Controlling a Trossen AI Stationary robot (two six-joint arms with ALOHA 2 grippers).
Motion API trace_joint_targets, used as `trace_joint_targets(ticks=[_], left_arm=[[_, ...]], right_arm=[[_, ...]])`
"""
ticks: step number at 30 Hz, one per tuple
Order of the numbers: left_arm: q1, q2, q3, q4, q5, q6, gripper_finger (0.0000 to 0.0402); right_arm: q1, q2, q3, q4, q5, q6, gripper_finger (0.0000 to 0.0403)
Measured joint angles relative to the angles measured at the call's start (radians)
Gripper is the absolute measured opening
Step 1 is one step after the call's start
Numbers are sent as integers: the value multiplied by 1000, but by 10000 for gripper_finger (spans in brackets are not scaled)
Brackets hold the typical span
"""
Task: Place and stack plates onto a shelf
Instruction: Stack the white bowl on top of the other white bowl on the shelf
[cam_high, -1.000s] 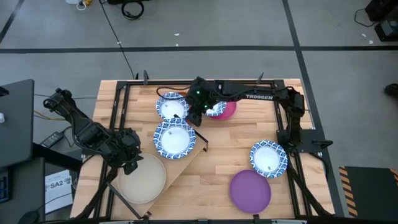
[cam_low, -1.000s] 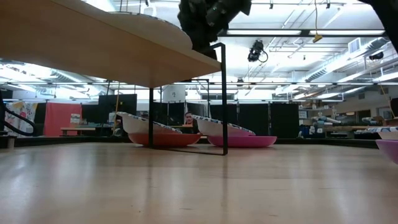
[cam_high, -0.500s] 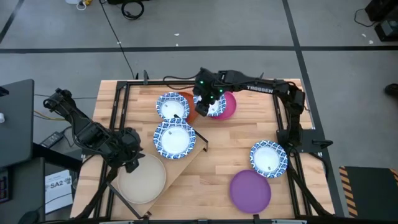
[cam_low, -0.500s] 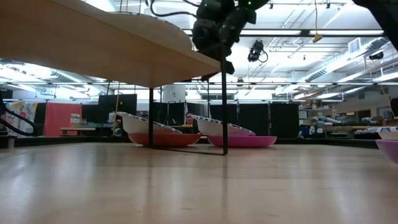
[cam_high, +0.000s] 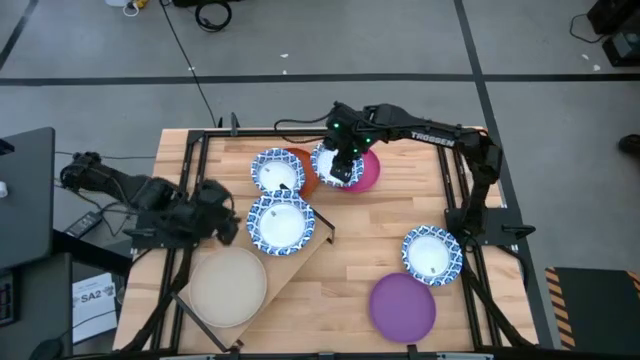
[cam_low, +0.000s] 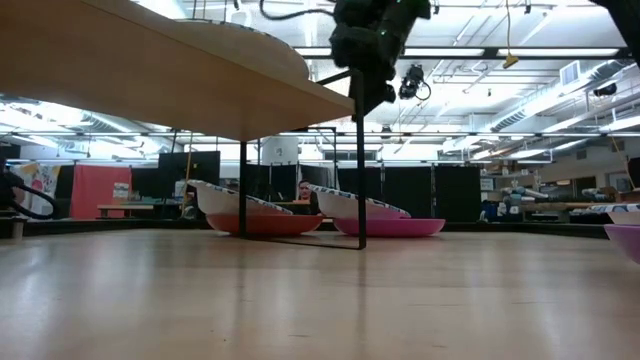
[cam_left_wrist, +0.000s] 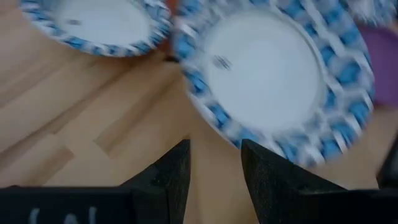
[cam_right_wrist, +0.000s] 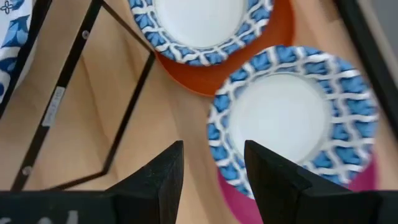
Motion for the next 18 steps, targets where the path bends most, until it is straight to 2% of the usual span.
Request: trace_joint_targets(ticks=[2,8,18], left_arm=[[78,-22,0,-5,19,14,149],[344,-71,0,-4,113,182,149],[800,-44,0,50,326,482,149]], right_arm=[[-6,-28,0,-19,14,-25,174],[-21,-123,0,-29,63,-64,174],[-14,-191,0,-16,78,-102,174]])
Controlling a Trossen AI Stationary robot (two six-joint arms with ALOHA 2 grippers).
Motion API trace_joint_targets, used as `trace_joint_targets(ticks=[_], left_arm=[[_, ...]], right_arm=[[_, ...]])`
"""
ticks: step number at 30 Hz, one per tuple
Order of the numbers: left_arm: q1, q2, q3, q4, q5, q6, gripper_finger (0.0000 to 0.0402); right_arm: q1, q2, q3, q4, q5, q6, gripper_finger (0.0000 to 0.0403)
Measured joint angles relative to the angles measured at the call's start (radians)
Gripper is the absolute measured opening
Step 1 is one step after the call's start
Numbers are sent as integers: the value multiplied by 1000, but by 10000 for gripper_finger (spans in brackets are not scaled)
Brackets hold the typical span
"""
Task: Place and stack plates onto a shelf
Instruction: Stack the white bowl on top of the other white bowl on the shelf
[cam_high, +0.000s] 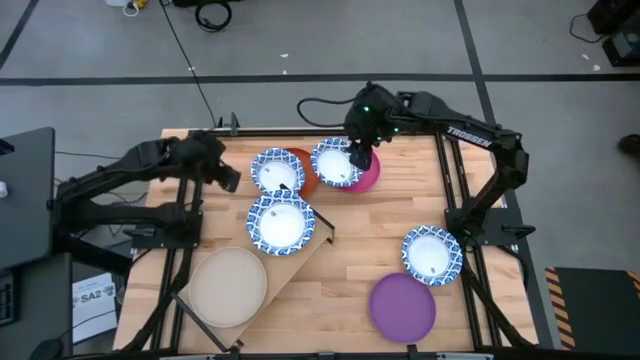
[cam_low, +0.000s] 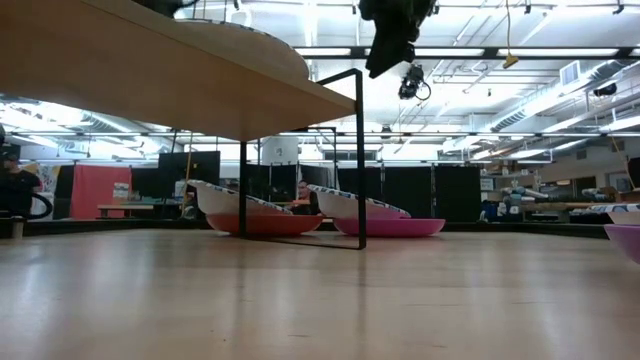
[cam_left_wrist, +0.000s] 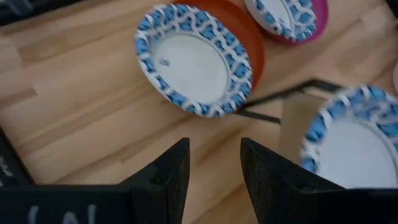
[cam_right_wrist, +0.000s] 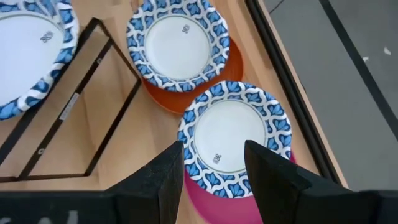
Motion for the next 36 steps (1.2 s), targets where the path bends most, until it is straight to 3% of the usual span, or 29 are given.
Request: trace_joint_targets(ticks=[8,16,25,36], left_arm=[[306,85,0,103,216,246,149],[510,262,0,141,357,439,149],[594,455,0,140,377,539,149],[595,572,0,140,378,507,149]], right_arm=[[-1,5,0,0,0,-5,174],[-1,6,0,-1,0,5,174],[-1,6,0,0,0,33,174],[-1,6,0,20,-1,33,174]])
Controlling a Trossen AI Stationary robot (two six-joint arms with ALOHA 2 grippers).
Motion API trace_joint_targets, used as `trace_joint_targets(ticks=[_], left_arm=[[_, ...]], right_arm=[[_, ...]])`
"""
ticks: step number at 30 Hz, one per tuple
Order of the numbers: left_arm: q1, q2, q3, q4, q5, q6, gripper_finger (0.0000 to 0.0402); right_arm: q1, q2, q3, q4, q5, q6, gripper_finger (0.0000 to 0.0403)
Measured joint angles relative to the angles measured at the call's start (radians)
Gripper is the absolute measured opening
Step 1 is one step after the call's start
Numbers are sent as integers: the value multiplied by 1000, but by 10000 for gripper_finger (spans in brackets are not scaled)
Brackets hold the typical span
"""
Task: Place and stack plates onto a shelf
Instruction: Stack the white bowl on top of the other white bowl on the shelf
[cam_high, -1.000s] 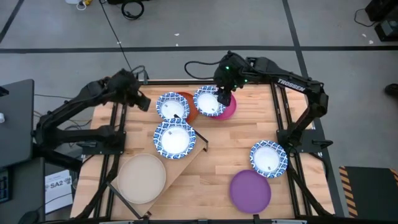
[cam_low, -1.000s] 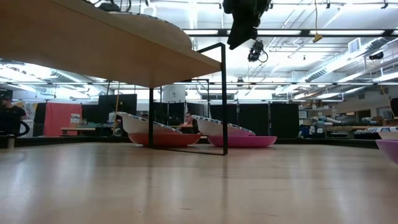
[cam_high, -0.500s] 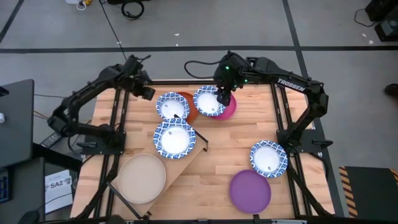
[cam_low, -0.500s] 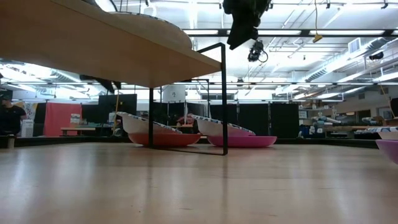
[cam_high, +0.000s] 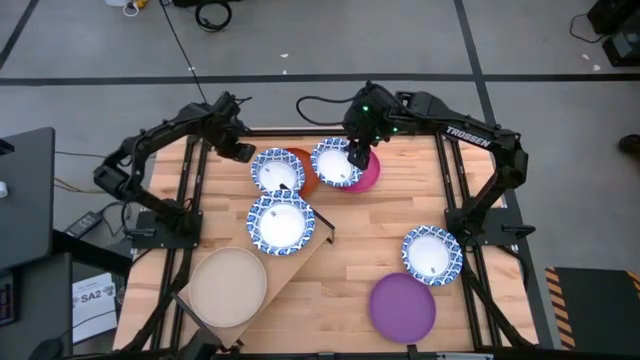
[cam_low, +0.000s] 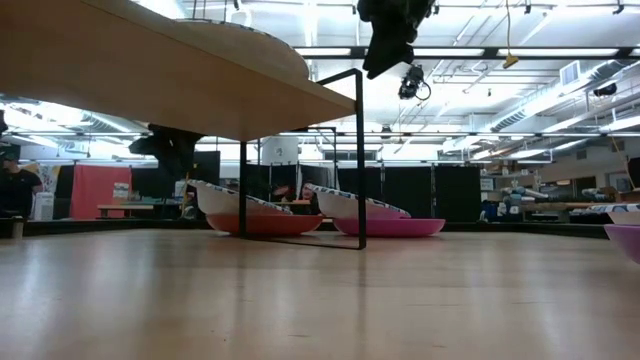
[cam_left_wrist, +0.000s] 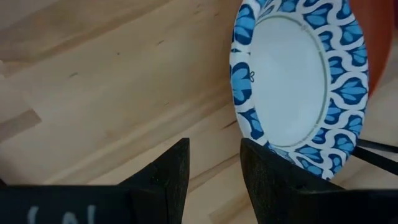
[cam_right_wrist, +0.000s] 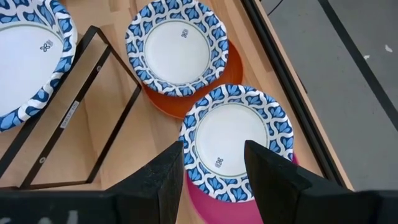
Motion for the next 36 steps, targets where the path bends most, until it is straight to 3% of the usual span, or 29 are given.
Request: trace_joint_targets(ticks=[8,36], left_arm=[[-14,26,0,13,88,-23,149],[-75,26,0,50,44,-77,149]], right_arm=[[0,0,0,3,0,-3,174],[0,1,0,3,0,-11,174]])
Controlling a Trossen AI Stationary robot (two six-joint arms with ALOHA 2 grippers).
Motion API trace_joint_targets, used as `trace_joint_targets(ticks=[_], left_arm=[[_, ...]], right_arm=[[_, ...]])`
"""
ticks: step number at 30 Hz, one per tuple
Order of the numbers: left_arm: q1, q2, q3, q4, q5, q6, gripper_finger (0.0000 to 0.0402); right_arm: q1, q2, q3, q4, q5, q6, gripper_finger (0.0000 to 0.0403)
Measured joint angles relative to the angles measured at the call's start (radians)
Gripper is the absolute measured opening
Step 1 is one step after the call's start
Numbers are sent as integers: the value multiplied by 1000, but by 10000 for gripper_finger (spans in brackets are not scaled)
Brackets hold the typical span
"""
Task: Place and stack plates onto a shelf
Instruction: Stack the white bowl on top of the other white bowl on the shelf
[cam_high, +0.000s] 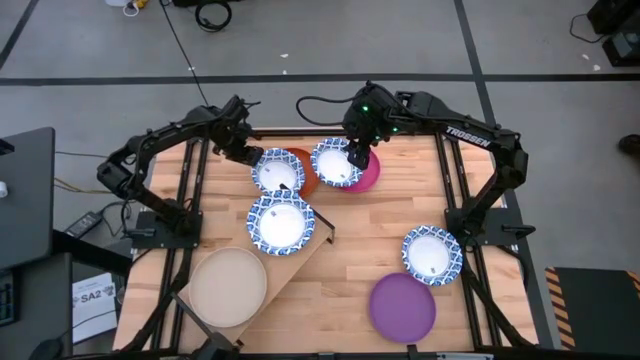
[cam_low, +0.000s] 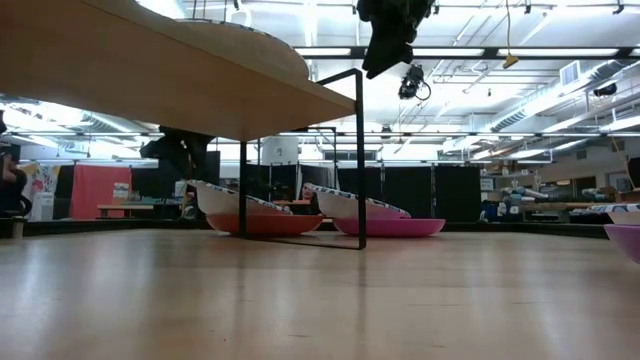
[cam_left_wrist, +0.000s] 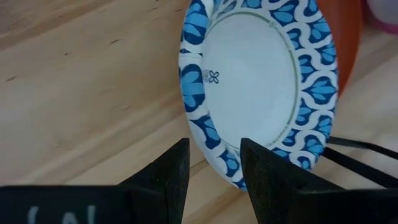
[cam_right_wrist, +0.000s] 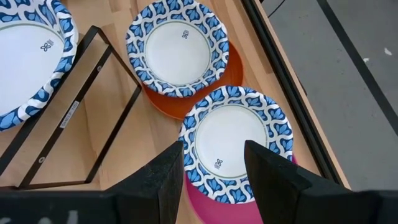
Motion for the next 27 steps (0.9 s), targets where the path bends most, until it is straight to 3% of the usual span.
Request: trace_joint_targets(ticks=[12,20,27], left_arm=[[-5,5,0,0,-16,-25,149],[-25,116,-1,22,8,-18,149],[-33,137,-1,57,20,2,149]], right_arm=[[0,0,0,0,0,0,174],[0,0,0,0,0,0,174],[0,0,0,0,0,0,174]])
